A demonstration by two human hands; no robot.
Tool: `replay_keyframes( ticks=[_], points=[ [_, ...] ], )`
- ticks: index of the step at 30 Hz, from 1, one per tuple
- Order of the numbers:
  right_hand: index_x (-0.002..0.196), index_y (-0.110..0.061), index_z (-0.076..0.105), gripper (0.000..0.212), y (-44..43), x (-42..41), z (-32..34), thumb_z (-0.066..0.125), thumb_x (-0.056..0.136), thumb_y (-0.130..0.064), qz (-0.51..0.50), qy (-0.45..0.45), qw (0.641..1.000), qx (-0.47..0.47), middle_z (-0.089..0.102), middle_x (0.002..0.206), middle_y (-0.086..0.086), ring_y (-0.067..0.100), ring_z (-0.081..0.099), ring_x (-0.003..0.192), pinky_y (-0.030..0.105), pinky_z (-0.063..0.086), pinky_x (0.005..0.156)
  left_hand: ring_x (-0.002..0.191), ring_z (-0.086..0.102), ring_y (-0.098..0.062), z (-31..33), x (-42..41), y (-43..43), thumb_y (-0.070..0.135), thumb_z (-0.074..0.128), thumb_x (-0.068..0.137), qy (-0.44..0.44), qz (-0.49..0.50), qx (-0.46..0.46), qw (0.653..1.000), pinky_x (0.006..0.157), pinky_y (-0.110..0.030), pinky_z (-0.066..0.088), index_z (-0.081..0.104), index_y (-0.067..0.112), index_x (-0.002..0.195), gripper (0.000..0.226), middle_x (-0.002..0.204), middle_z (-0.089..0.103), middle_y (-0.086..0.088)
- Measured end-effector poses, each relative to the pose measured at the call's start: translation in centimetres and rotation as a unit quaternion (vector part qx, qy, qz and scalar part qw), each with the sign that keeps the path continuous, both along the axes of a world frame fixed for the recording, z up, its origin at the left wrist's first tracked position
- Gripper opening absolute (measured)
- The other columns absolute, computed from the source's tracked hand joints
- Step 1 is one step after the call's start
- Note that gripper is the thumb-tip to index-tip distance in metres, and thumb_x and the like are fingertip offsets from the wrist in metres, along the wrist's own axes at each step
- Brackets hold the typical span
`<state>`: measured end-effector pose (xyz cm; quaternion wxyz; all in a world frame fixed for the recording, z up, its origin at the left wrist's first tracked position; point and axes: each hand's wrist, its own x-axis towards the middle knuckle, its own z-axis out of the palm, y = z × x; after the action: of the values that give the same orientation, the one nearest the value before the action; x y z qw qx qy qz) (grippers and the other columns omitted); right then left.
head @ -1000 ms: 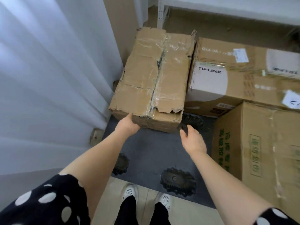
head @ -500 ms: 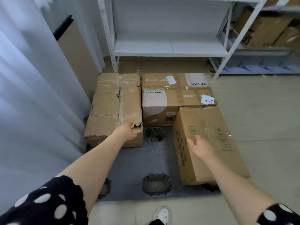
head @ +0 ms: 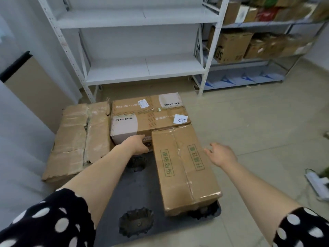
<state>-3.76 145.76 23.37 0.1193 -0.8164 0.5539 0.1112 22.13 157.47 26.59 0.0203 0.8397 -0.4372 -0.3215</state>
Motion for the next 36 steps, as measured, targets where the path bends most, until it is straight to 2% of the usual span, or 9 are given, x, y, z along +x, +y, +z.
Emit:
replay_keyframes(
  ticks=[9, 14, 18, 21, 27, 31, 36],
  points=[
    [0.132, -0.006, 0.048, 0.049, -9.7, -7.7, 1.5, 0.038, 0.099, -0.041, -0.001, -0.026, 0.999, 0.019, 0.054, 0.133, 0.017, 0.031, 0.052, 0.122, 0.035, 0.04, 0.1, 0.135, 0.04, -0.025, 1.2, -9.7, -9.8, 0.026, 0.062, 0.09, -0.008, -0.038, 0.025, 0.999, 0.107, -0.033, 0.035, 0.023, 0.019, 0.151, 0.073, 0.148, 0.04, -0.008],
    [0.135, -0.006, 0.045, 0.051, -12.2, -10.3, 2.3, 0.036, 0.1, -0.042, -0.009, -0.026, 1.0, 0.006, 0.05, 0.136, 0.017, 0.03, 0.05, 0.124, 0.034, 0.037, 0.101, 0.134, 0.039, -0.026, 2.1, -12.1, -14.7, 0.029, 0.061, 0.091, -0.043, -0.085, -0.017, 0.995, 0.105, -0.034, 0.036, 0.027, 0.021, 0.15, 0.069, 0.149, 0.039, -0.007],
    [0.134, -0.006, 0.045, 0.052, -15.3, -12.6, 2.9, 0.037, 0.099, -0.044, -0.004, -0.013, 1.0, -0.001, 0.051, 0.135, 0.018, 0.031, 0.05, 0.123, 0.034, 0.039, 0.1, 0.132, 0.042, -0.024, 2.1, -15.1, -18.7, 0.027, 0.061, 0.09, -0.029, -0.112, -0.024, 0.993, 0.104, -0.032, 0.037, 0.027, 0.021, 0.15, 0.069, 0.148, 0.041, -0.005],
    [0.133, -0.007, 0.046, 0.052, -19.2, -14.4, 3.6, 0.037, 0.099, -0.045, -0.01, -0.02, 1.0, -0.011, 0.051, 0.135, 0.018, 0.032, 0.05, 0.123, 0.034, 0.039, 0.1, 0.137, 0.037, -0.024, 3.1, -17.5, -23.5, 0.025, 0.059, 0.092, -0.02, -0.14, -0.037, 0.989, 0.107, -0.031, 0.033, 0.025, 0.018, 0.151, 0.068, 0.152, 0.035, -0.004],
    [0.136, -0.009, 0.044, 0.052, -32.0, -19.7, 3.2, 0.037, 0.099, -0.044, 0.007, -0.022, 1.0, -0.018, 0.05, 0.137, 0.015, 0.03, 0.048, 0.126, 0.033, 0.035, 0.102, 0.137, 0.037, -0.023, 3.1, -23.7, -37.6, 0.026, 0.06, 0.09, -0.029, -0.131, -0.066, 0.989, 0.107, -0.028, 0.032, 0.024, 0.018, 0.151, 0.071, 0.151, 0.037, -0.005],
    [0.135, -0.01, 0.045, 0.051, -43.3, -25.6, 2.1, 0.036, 0.099, -0.045, 0.03, -0.029, 0.999, -0.003, 0.051, 0.136, 0.015, 0.03, 0.048, 0.125, 0.034, 0.037, 0.101, 0.14, 0.032, -0.022, 1.6, -30.2, -48.6, 0.028, 0.059, 0.092, -0.016, -0.117, -0.048, 0.992, 0.11, -0.026, 0.027, 0.023, 0.017, 0.152, 0.071, 0.155, 0.03, -0.005],
    [0.137, -0.009, 0.043, 0.054, -55.9, -33.1, 3.1, 0.038, 0.099, -0.045, 0.002, -0.049, 0.999, 0.018, 0.048, 0.139, 0.015, 0.029, 0.046, 0.128, 0.034, 0.037, 0.103, 0.14, 0.033, -0.022, 2.6, -37.5, -61.3, 0.029, 0.059, 0.092, 0.008, -0.104, -0.038, 0.994, 0.111, -0.028, 0.027, 0.025, 0.021, 0.151, 0.069, 0.154, 0.031, -0.002]
  ],
)
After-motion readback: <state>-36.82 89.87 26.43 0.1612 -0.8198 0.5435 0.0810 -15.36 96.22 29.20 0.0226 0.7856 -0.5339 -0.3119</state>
